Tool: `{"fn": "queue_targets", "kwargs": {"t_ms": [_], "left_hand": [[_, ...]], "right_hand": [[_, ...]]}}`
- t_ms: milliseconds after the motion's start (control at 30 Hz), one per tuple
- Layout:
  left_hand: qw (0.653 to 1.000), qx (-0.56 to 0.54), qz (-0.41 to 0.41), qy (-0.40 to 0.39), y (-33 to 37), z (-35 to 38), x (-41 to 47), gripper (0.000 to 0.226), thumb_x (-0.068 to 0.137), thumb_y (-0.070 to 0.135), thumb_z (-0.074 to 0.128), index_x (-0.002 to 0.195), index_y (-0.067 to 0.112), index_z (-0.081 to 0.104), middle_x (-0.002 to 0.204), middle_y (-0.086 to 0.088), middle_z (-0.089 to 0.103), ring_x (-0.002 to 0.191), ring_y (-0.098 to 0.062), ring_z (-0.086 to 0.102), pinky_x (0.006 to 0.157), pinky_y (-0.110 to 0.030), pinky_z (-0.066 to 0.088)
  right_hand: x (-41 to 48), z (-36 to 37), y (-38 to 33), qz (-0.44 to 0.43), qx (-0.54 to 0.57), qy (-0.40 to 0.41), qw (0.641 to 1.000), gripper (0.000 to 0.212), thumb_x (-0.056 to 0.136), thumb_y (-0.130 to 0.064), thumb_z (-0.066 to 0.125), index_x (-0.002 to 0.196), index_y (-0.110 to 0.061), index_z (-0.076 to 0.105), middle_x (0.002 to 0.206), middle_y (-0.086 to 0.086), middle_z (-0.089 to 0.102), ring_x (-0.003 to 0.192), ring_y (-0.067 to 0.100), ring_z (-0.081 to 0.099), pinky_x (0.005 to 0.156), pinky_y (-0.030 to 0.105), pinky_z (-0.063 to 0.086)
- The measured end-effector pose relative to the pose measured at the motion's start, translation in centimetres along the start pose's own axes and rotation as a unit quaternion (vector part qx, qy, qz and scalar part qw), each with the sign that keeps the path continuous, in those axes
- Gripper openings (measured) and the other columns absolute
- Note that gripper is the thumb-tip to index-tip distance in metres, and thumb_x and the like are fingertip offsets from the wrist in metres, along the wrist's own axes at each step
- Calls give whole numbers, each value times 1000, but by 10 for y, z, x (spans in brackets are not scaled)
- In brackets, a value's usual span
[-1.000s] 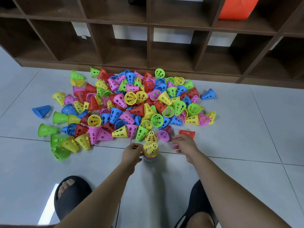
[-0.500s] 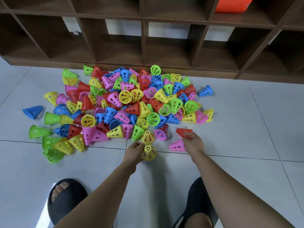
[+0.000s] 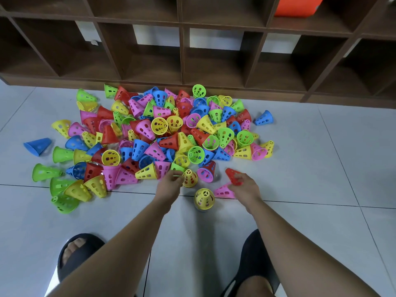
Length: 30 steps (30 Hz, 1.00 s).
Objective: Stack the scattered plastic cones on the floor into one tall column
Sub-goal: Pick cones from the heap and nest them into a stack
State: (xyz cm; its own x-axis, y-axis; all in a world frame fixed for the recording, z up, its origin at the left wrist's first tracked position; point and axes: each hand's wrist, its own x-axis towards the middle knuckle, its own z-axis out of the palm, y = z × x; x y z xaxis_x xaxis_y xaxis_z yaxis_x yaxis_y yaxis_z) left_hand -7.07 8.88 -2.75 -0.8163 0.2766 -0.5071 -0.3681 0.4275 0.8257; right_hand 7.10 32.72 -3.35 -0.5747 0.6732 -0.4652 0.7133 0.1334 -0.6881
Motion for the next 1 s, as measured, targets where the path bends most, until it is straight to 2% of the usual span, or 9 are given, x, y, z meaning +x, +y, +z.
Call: {"fn": "queue_targets", "kwargs": {"t_ms": [133,233,367,433,567,633,733,900,1000], "left_hand": [[985,139,94,27,14,-14,19,35,101,26,65,135,32,61,125,2,62,95,-13,64,85,-39,57],[958,241,154,25,17,-20,30,43,101,16,61,143,27,59,138,1,51,91,-14,58,85,-35,52],[935,320,156,-14,5,-26,37,51,99,8,59,146,28,58,150,-2,52,117,-24,61,83,-33,48],[928,337,157,-17,-3,-27,36,59,96,6,62,150,28,54,150,-5,52,126,-30,59,85,-32,47],[920,361,152,14,-11,-24,33,50,92,10,69,137,26,57,137,-7,52,114,-33,63,82,-39,57],[913,379,148,39,-11,-22,32,39,90,10,71,126,22,63,130,-7,52,112,-33,60,82,-41,57],[900,405,153,58,-12,-22,26,27,89,9,75,113,19,69,121,-6,53,106,-31,59,80,-40,57],[869,458,174,64,-18,-30,18,19,88,5,75,90,23,69,110,1,53,103,-27,55,68,-34,48],[860,470,191,50,-20,-39,15,16,90,6,75,96,21,72,113,2,56,105,-27,56,70,-35,49]], "right_hand": [[-4,4,5,-18,-55,-13,998,58,76,-23,90,129,-28,65,119,-5,68,110,21,66,96,37,56],[-4,6,8,-26,-70,3,997,57,74,-14,89,126,-25,66,120,-3,71,111,22,68,93,32,55],[-5,0,4,-26,-45,38,998,52,77,-11,85,124,-26,68,116,-4,73,106,20,69,92,32,57],[-6,-5,-4,-19,-8,58,998,47,79,-12,84,121,-27,69,113,-6,71,102,21,69,89,32,57],[-6,-10,-15,2,151,58,987,47,75,-14,92,114,-27,70,111,-9,72,89,19,72,80,38,61],[-7,-14,-23,25,260,12,965,47,79,-7,91,118,-20,69,113,-1,75,86,17,72,70,31,59],[-15,-21,-36,54,396,-109,910,46,84,2,85,125,-11,68,117,9,77,85,16,71,71,27,56],[-28,-18,-43,61,442,-223,867,46,88,1,79,131,-11,68,110,6,75,84,14,72,74,25,58],[-38,-12,-48,59,426,-260,864,48,86,1,80,131,-12,67,112,5,76,88,15,72,75,26,58]]}}
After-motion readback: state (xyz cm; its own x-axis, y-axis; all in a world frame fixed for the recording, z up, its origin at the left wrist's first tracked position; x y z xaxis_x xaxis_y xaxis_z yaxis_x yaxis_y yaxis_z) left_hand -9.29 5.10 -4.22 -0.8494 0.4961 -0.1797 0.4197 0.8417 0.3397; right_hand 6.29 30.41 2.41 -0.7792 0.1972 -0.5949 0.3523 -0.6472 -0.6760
